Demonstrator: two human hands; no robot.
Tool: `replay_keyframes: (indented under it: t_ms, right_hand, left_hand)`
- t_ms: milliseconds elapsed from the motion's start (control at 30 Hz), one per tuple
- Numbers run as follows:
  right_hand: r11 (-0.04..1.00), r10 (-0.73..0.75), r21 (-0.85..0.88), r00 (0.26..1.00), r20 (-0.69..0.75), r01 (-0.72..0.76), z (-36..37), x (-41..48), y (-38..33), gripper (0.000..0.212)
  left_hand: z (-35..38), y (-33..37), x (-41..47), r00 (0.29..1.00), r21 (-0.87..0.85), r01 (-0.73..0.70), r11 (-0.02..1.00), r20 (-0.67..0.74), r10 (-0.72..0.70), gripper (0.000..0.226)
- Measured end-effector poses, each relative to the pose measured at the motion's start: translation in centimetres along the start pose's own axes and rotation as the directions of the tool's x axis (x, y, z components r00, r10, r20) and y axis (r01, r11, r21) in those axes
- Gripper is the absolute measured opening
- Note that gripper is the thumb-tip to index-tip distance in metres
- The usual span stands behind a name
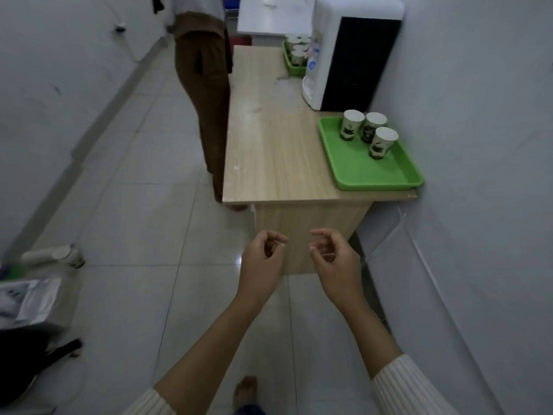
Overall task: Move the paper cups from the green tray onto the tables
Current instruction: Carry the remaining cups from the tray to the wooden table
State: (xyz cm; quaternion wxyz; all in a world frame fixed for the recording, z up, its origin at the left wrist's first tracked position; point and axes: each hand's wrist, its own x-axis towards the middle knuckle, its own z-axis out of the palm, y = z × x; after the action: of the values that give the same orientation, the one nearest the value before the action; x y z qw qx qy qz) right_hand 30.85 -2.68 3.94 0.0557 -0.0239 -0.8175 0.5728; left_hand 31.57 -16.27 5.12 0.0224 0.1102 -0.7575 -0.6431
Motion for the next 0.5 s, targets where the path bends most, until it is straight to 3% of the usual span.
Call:
replay_keyframes:
  t_ms: [267, 500]
  right_hand:
    - [1.0, 0.0, -0.008, 0.976, -0.219, -0.002, -3.2, 11.0, 1.6, 0.035]
    - [0.993, -0.068, -0.116, 0.955, -0.289, 0.035, -7.9, 22.9, 5.7, 0.045]
  left_hand:
    - [6.2, 2.1, 10.6, 0.987, -0.011, -0.004, 1.0, 0.158, 0.006, 0.014]
    - [15.0, 2.4, 20.6, 0.965, -0.008, 0.042, 0.999, 0.26, -0.038, 0.013]
